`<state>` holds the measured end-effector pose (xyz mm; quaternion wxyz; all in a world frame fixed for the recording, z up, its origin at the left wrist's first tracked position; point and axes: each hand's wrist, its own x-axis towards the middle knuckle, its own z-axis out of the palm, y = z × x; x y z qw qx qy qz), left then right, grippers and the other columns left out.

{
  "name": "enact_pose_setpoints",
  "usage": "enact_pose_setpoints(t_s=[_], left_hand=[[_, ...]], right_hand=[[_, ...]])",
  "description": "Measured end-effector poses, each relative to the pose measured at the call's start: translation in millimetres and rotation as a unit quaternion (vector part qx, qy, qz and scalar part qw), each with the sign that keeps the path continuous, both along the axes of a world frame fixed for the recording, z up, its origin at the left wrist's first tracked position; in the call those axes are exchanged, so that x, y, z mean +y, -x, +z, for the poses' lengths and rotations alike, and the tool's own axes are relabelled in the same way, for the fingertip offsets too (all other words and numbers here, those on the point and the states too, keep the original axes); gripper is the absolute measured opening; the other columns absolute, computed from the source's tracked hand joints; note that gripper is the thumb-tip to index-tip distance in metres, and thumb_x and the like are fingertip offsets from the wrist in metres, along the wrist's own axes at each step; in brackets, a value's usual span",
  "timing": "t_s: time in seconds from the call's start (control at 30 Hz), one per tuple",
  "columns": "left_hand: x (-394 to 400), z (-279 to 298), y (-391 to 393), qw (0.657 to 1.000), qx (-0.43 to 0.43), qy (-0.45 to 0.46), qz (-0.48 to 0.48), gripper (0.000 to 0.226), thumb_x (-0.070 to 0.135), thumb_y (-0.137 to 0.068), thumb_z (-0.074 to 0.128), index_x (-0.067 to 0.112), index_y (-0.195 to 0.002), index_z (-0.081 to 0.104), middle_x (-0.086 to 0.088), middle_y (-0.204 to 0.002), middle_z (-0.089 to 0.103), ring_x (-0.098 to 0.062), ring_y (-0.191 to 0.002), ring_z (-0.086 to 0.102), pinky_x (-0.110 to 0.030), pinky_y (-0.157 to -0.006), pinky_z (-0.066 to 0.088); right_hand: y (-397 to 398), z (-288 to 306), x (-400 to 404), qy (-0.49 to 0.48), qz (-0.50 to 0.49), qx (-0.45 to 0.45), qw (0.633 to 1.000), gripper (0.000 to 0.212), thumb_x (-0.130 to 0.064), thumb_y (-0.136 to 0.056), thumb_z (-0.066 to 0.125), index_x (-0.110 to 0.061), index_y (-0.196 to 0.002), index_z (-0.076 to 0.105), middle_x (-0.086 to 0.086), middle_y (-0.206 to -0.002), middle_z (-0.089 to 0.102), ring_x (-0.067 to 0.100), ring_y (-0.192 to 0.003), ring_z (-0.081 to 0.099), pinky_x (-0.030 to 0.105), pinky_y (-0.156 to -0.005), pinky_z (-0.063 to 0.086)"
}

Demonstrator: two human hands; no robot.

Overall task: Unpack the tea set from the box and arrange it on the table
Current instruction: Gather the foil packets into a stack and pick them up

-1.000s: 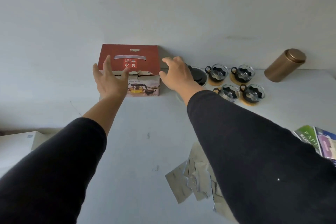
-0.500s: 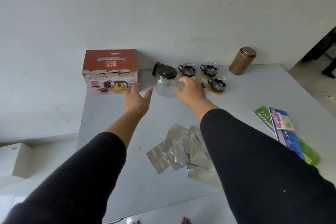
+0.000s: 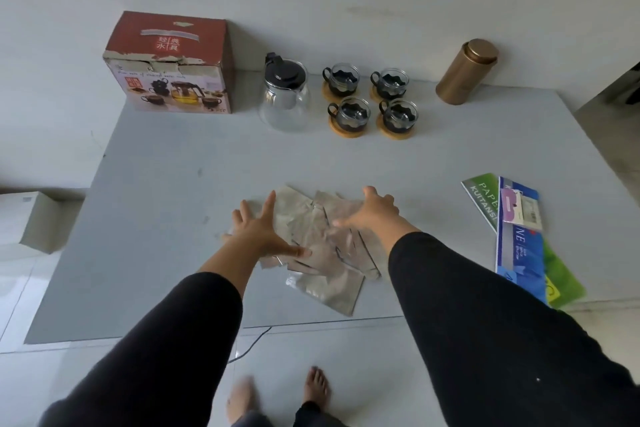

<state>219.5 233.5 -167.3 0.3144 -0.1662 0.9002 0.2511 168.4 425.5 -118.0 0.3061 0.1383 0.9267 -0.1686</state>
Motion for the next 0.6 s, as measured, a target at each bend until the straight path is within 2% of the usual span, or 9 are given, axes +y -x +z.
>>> enact_pose_setpoints(t_s=[0.1, 0.17, 0.27, 0.33, 0.47, 0.6], left_hand=[[13, -3, -5, 0.997, -0.019, 0.042, -0.057, 0.150, 0.071, -0.038, 0.080, 0.051, -0.137, -0.031, -0.009, -0.154, -0.033, -0.036, -0.145, -0.021, -0.065, -0.113, 0.014], [21, -2, -6, 0.996, -0.019, 0.050, -0.078, 0.151, 0.065, -0.041, 0.084, 0.052, -0.136, -0.032, -0.009, -0.152, -0.037, -0.037, -0.144, -0.022, -0.067, -0.110, 0.018], [33, -2, -11, 0.989, -0.023, 0.095, -0.112, 0.153, 0.062, -0.042, 0.086, 0.052, -0.135, -0.035, -0.010, -0.151, -0.040, -0.039, -0.144, -0.021, -0.065, -0.107, 0.025], [39, -5, -16, 0.982, -0.013, 0.139, -0.129, 0.153, 0.063, -0.042, 0.085, 0.051, -0.135, -0.036, -0.011, -0.151, -0.039, -0.039, -0.145, -0.017, -0.060, -0.105, 0.030], [42, -9, -17, 0.981, 0.044, 0.146, -0.120, 0.151, 0.066, -0.041, 0.083, 0.049, -0.139, -0.030, -0.014, -0.156, -0.023, -0.035, -0.146, -0.001, -0.056, -0.105, 0.030], [42, -13, -15, 0.978, 0.124, 0.124, -0.110, 0.137, 0.068, -0.050, 0.078, 0.045, -0.146, -0.018, -0.008, -0.155, 0.004, -0.030, -0.137, 0.020, -0.046, -0.101, 0.036]], right_hand=[[-8, -6, 7, -0.062, 0.043, -0.064, 0.995, 0.107, -0.046, -0.070, 0.079, -0.023, -0.149, 0.010, 0.015, -0.145, 0.021, 0.036, -0.134, 0.030, 0.046, -0.108, 0.037], [-13, -15, 13, -0.096, 0.039, -0.083, 0.991, 0.111, -0.042, -0.071, 0.079, -0.025, -0.149, 0.002, 0.018, -0.143, 0.022, 0.036, -0.132, 0.032, 0.047, -0.107, 0.038], [-19, -33, 18, -0.137, 0.025, -0.051, 0.989, 0.090, -0.032, -0.085, 0.064, -0.028, -0.149, 0.001, 0.020, -0.136, 0.029, 0.034, -0.125, 0.039, 0.042, -0.101, 0.044], [-20, -39, 20, -0.151, 0.031, -0.028, 0.988, 0.088, -0.033, -0.086, 0.064, -0.028, -0.148, 0.002, 0.019, -0.133, 0.033, 0.030, -0.119, 0.043, 0.036, -0.093, 0.045], [-15, -38, 20, -0.117, 0.020, 0.011, 0.993, 0.084, -0.038, -0.082, 0.069, -0.022, -0.144, 0.014, 0.017, -0.128, 0.039, 0.028, -0.116, 0.045, 0.033, -0.091, 0.045], [-10, -33, 8, -0.029, -0.004, 0.025, 0.999, 0.098, -0.031, -0.072, 0.081, -0.018, -0.145, 0.018, 0.016, -0.133, 0.036, 0.031, -0.122, 0.045, 0.035, -0.098, 0.043]])
